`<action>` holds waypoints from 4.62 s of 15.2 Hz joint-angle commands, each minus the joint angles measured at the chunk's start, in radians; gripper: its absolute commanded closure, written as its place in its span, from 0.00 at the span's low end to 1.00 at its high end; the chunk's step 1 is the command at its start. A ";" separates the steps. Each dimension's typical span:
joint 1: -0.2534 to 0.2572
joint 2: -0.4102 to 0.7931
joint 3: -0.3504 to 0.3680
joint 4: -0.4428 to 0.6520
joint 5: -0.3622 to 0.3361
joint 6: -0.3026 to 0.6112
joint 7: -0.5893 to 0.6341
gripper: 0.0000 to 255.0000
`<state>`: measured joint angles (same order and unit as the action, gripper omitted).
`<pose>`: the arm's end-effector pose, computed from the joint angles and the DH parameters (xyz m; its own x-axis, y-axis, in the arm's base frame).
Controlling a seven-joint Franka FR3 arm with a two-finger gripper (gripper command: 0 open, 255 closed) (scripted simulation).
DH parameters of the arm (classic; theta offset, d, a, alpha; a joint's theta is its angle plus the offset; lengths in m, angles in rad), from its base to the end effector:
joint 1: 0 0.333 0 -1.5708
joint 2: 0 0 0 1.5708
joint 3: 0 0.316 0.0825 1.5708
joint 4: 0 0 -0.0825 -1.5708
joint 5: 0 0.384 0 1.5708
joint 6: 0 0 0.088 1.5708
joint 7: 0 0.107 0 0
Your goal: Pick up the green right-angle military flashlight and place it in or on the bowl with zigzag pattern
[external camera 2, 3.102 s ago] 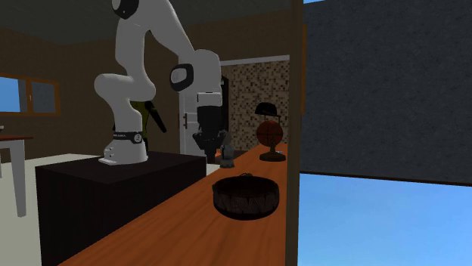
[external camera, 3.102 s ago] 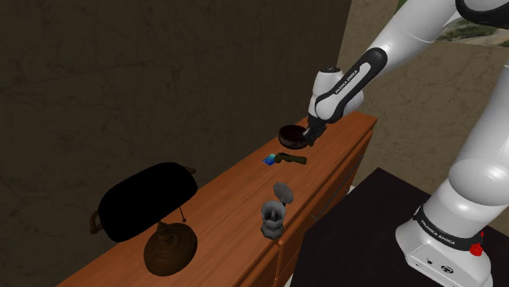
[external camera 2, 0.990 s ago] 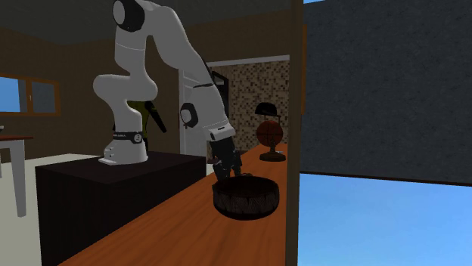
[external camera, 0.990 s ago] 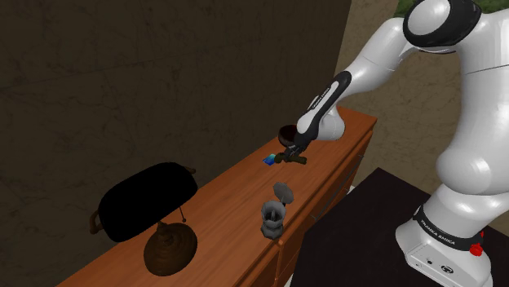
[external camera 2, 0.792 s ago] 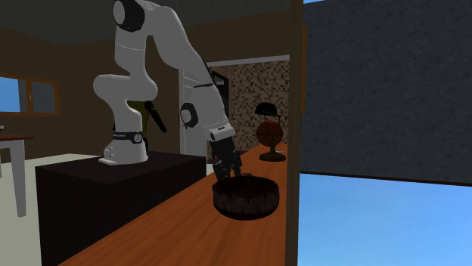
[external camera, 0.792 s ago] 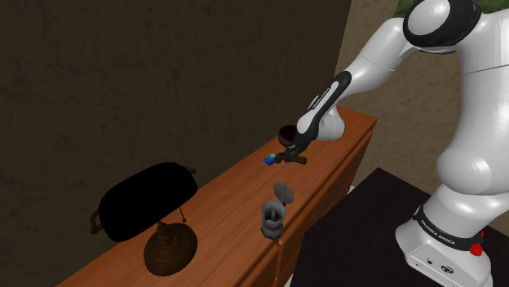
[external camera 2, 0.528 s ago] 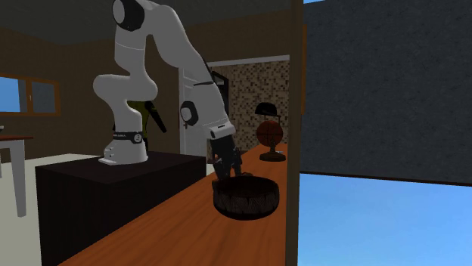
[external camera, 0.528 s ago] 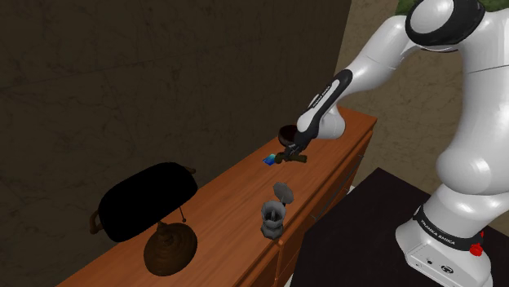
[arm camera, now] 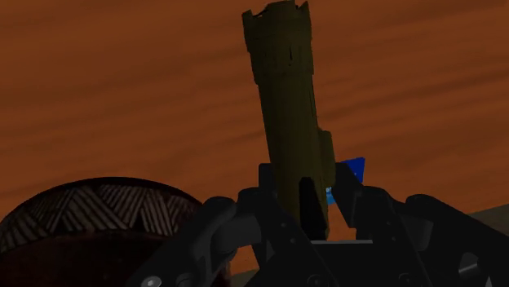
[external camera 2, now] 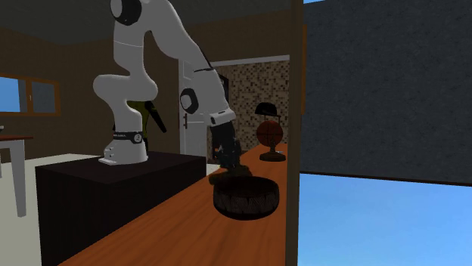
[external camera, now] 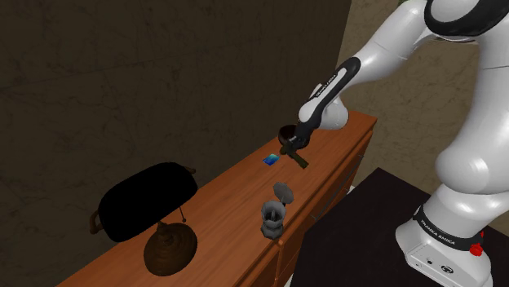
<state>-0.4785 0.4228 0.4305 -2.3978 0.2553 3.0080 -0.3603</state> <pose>0.5132 -0.0336 0.1764 0.9703 -0.0129 0.2416 0.0314 -0.9834 -0.1786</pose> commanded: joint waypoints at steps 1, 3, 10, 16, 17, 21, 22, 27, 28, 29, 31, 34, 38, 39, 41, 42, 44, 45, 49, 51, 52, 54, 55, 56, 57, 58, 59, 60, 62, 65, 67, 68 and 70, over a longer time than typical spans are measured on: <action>-0.012 -0.030 0.011 -0.008 0.007 -0.023 -0.001 1.00; -0.021 -0.060 0.021 -0.013 0.014 -0.047 0.000 1.00; -0.050 -0.163 0.054 -0.022 0.044 -0.137 0.000 1.00; -0.068 -0.247 0.073 -0.020 0.073 -0.219 -0.005 1.00; -0.071 -0.261 0.075 -0.019 0.078 -0.234 -0.005 1.00; -0.089 -0.243 0.052 0.044 0.049 -0.287 -0.016 1.00; -0.096 -0.223 0.039 0.077 0.032 -0.303 -0.020 1.00; -0.120 -0.113 -0.018 0.255 -0.039 -0.390 -0.042 1.00; -0.124 -0.090 -0.028 0.294 -0.051 -0.409 -0.047 1.00; -0.127 -0.066 -0.037 0.334 -0.063 -0.428 -0.051 1.00; -0.133 -0.014 -0.056 0.422 -0.085 -0.471 -0.060 1.00; -0.128 0.014 -0.060 0.417 -0.090 -0.439 -0.063 1.00; -0.122 0.053 -0.066 0.414 -0.097 -0.398 -0.068 1.00; -0.120 0.063 -0.068 0.414 -0.098 -0.388 -0.069 1.00; -0.117 0.084 -0.071 0.414 -0.102 -0.368 -0.071 1.00; -0.115 0.094 -0.073 0.414 -0.103 -0.358 -0.073 1.00; -0.112 0.116 -0.077 0.415 -0.107 -0.339 -0.075 1.00; -0.110 0.126 -0.079 0.416 -0.109 -0.329 -0.076 1.00; -0.107 0.143 -0.081 0.418 -0.111 -0.315 -0.078 1.00; -0.108 0.143 -0.081 0.418 -0.111 -0.315 -0.078 1.00; -0.108 0.143 -0.081 0.418 -0.111 -0.315 -0.078 1.00; -0.108 0.143 -0.081 0.418 -0.111 -0.315 -0.078 1.00; -0.108 0.143 -0.081 0.417 -0.111 -0.314 -0.078 0.00; -0.108 0.142 -0.081 0.420 -0.111 -0.317 -0.078 0.00; -0.108 0.142 -0.081 0.420 -0.111 -0.318 -0.078 0.00; -0.108 0.142 -0.081 0.421 -0.111 -0.318 -0.078 0.00; -0.108 0.142 -0.081 0.421 -0.111 -0.318 -0.078 0.00; -0.108 0.143 -0.081 0.418 -0.111 -0.315 -0.078 0.00; -0.132 0.081 -0.067 0.395 -0.096 -0.356 -0.088 0.00; -0.153 0.026 -0.056 0.379 -0.081 -0.396 -0.098 0.00; -0.153 0.026 -0.056 0.379 -0.081 -0.396 -0.098 0.00; -0.153 0.026 -0.056 0.379 -0.081 -0.396 -0.098 0.00; -0.153 0.026 -0.056 0.379 -0.081 -0.396 -0.098 0.00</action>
<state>-0.6317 0.4492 0.3746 -2.0183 0.1739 2.6126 -0.4578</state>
